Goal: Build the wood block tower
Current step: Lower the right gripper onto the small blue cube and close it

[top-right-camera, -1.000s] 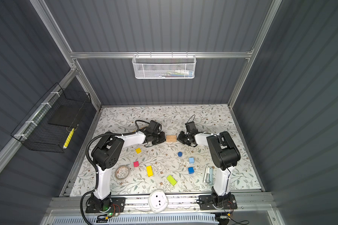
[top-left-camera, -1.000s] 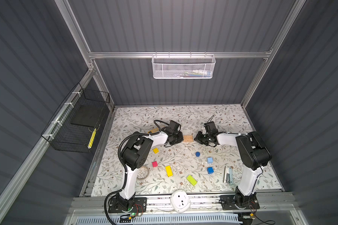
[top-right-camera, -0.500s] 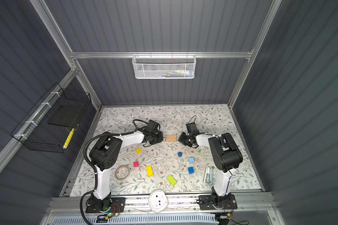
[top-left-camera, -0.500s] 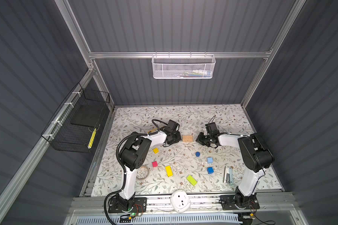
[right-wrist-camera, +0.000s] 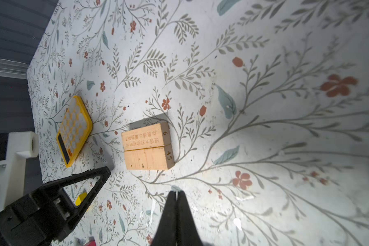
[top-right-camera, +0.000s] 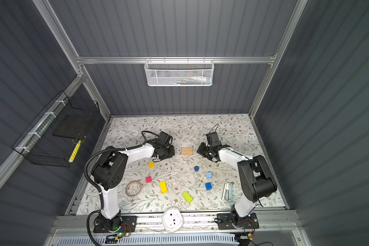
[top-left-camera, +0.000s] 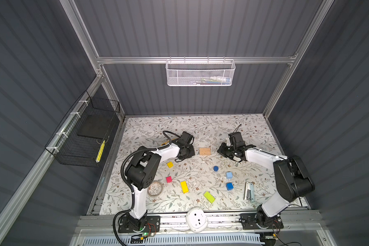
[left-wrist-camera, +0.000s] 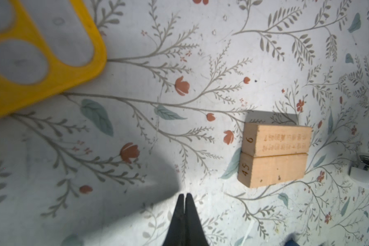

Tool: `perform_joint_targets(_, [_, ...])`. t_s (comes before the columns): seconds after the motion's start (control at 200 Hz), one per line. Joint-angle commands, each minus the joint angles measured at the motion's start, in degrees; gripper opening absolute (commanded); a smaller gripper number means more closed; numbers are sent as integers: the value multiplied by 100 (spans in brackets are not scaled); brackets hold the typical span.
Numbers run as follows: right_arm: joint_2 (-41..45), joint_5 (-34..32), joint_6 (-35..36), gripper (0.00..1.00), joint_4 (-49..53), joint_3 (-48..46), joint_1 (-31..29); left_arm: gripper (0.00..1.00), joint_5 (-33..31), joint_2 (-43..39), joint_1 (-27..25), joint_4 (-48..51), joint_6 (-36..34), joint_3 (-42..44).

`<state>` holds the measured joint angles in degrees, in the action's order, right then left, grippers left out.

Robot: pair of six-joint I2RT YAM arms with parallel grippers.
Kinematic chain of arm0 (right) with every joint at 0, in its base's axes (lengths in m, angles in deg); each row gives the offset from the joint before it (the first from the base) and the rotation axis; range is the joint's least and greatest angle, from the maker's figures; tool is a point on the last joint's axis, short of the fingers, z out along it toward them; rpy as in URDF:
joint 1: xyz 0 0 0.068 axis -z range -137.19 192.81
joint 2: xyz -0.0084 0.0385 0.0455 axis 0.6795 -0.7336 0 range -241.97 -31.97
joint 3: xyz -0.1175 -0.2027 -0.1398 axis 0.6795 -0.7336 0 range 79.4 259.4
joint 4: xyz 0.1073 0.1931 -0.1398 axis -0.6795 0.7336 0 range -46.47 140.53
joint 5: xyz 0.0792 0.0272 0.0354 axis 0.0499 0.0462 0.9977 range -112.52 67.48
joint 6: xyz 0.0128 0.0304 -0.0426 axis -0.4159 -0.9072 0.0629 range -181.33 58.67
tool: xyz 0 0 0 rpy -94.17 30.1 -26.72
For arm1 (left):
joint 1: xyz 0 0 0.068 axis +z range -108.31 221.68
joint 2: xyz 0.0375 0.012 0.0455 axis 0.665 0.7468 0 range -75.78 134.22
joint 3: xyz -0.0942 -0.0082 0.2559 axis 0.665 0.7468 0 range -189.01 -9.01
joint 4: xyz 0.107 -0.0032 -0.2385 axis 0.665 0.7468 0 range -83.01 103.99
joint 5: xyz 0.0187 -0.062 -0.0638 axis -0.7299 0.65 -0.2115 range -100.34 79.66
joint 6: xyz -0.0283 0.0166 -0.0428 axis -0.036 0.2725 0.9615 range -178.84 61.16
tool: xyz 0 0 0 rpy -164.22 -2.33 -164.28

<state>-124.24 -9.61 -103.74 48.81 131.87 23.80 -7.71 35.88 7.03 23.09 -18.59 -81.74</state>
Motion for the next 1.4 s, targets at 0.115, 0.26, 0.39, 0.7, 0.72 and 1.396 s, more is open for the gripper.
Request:
perform_joint_targets(0.115, [1032, -637, 357, 0, 1091, -181, -80, 0, -179, -816, 38, 285, -426, 315])
perform_joint_targets(0.26, [1606, -1029, 487, 1, 1752, -330, -270, 0, -215, -1284, 38, 267, -585, 620])
perform_joint_targets(0.39, [1907, -1330, 594, 12, 2575, -352, -530, 2, -211, -1616, 38, 272, -678, 833])
perform_joint_targets(0.7, [2588, -2054, 83, 41, 3520, -695, -1263, 19, -161, -2194, 38, 395, -826, 1050])
perform_joint_targets(0.72, [2595, -2094, 53, 42, 3557, -709, -1306, 21, -145, -2227, 38, 421, -832, 1042])
perform_joint_targets(1.396, [1469, -1988, 292, 77, 3178, -854, -1584, 47, -123, -2672, 38, 456, -940, 1156])
